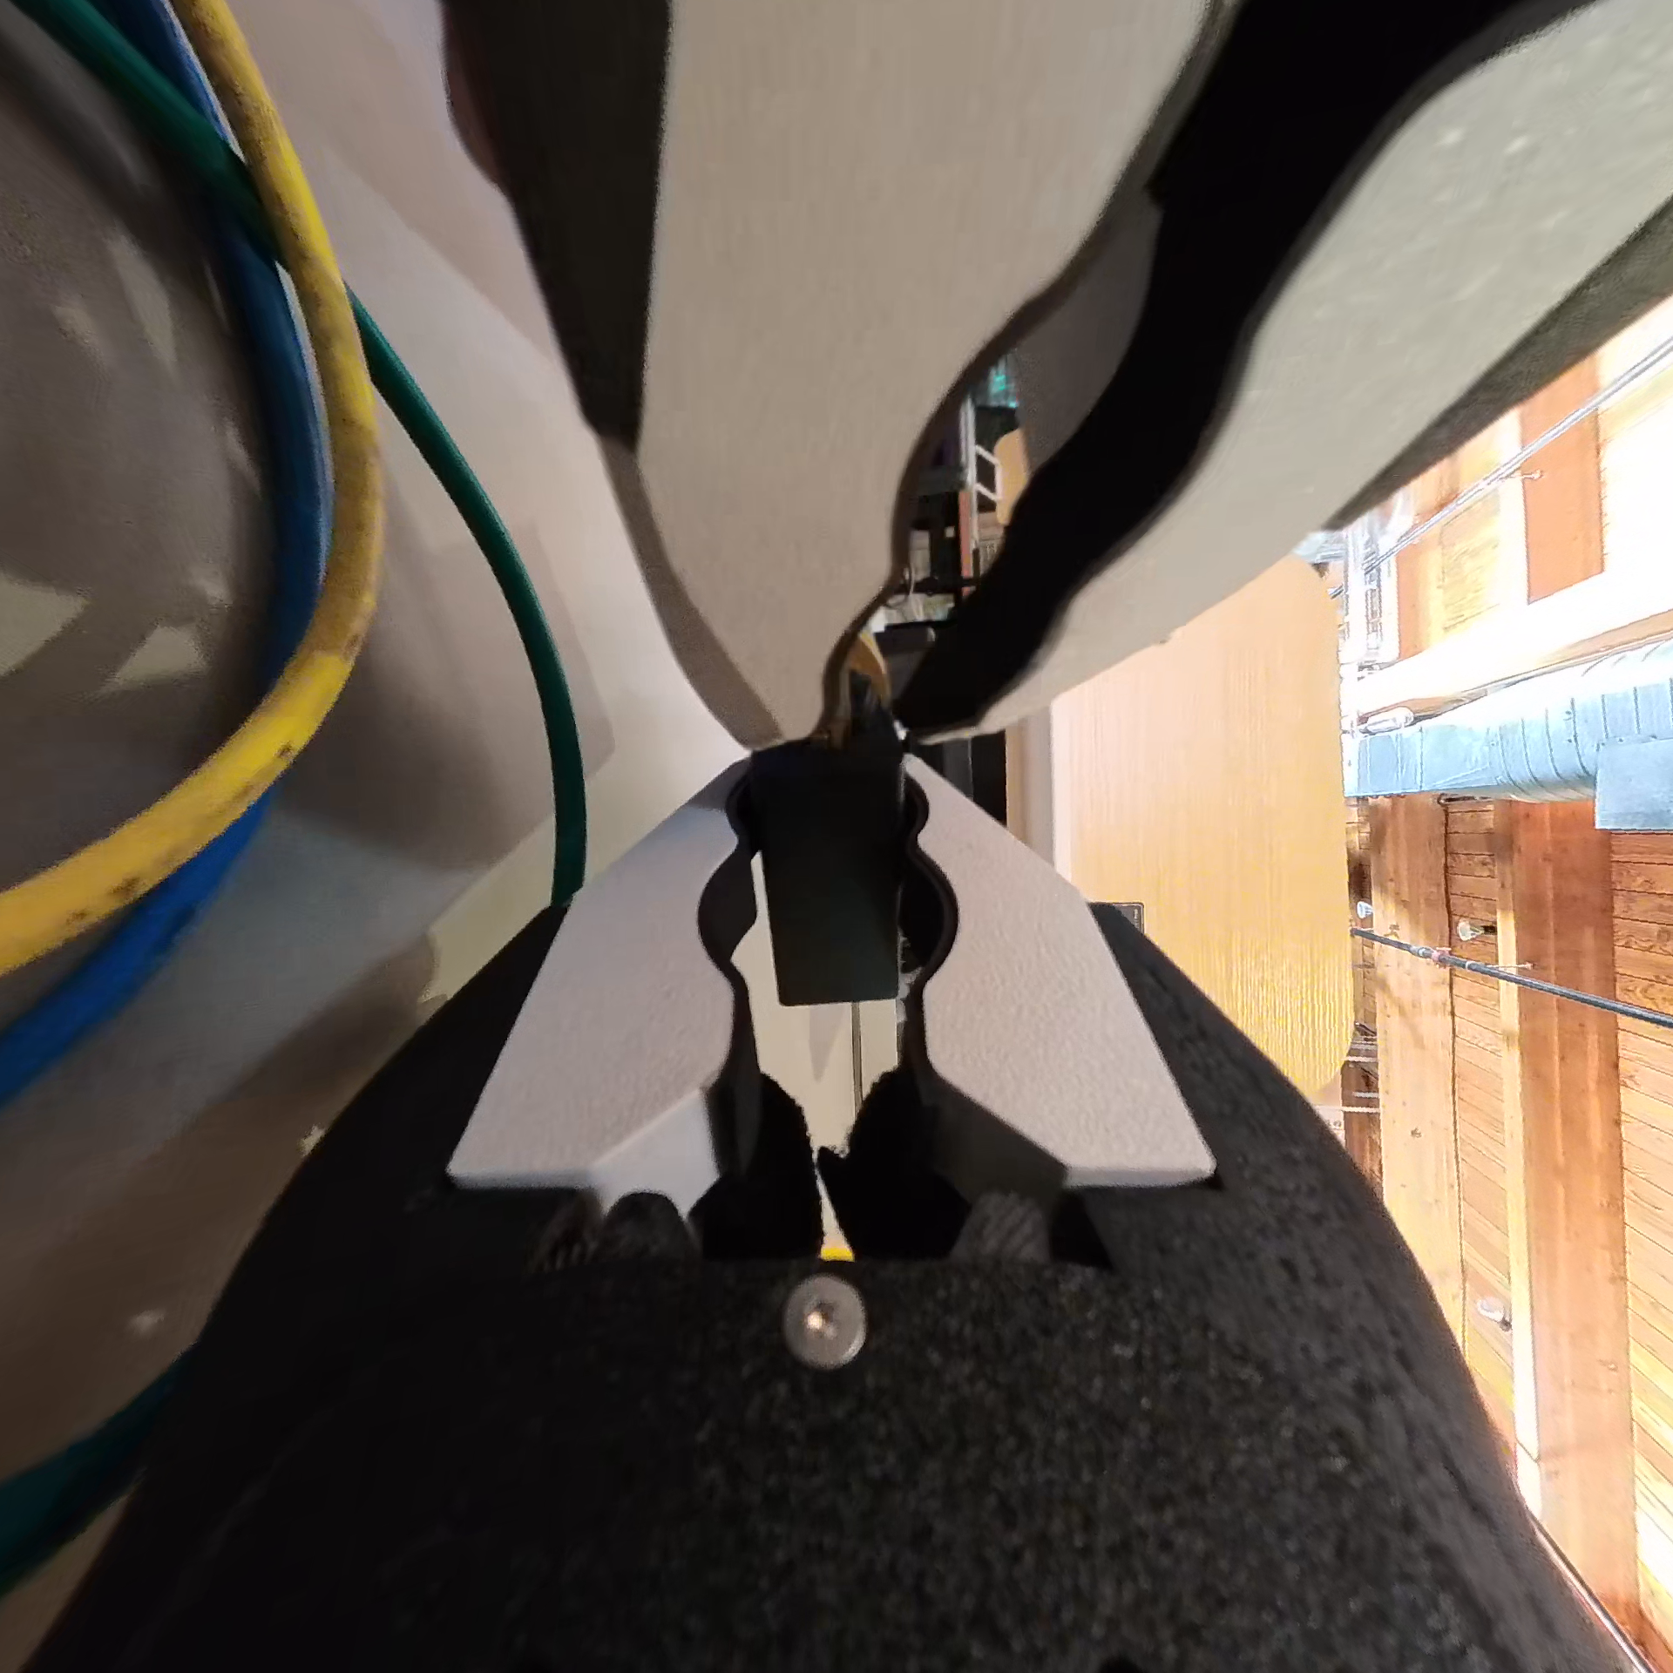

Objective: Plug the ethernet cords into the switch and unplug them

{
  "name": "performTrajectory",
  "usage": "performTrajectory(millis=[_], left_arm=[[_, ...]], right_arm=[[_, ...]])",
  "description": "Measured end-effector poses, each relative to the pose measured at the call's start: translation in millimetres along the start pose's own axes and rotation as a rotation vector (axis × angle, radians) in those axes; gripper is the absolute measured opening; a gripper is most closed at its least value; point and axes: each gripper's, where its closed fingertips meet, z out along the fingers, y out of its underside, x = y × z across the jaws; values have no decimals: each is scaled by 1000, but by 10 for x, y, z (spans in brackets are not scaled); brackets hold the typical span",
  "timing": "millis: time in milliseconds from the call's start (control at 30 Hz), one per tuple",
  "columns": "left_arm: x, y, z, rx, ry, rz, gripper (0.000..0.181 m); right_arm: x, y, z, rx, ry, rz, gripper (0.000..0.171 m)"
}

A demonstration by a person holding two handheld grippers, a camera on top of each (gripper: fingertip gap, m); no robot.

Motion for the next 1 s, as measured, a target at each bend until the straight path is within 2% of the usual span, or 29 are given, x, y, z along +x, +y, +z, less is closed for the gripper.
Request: performTrajectory(millis=[633,1000], left_arm=[[-48,110,55,-58,-90,14,17],[-39,139,78,-110,-70,39,15]], right_arm=[[17,12,-7,5,-1,1,27],[-13,25,-7,-14,-1,-19,26]])
